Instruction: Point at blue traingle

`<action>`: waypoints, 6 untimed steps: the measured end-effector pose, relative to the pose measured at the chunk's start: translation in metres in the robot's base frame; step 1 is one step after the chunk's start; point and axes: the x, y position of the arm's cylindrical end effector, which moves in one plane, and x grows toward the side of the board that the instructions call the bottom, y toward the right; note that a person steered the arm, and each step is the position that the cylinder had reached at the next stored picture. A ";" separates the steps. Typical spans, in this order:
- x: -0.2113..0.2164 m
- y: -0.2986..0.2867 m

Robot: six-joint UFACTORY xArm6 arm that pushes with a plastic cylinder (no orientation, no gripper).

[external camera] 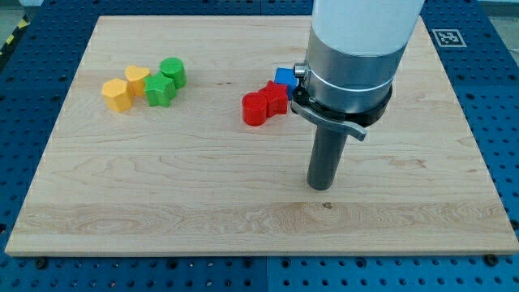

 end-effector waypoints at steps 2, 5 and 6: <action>-0.052 0.002; -0.126 0.001; -0.135 -0.026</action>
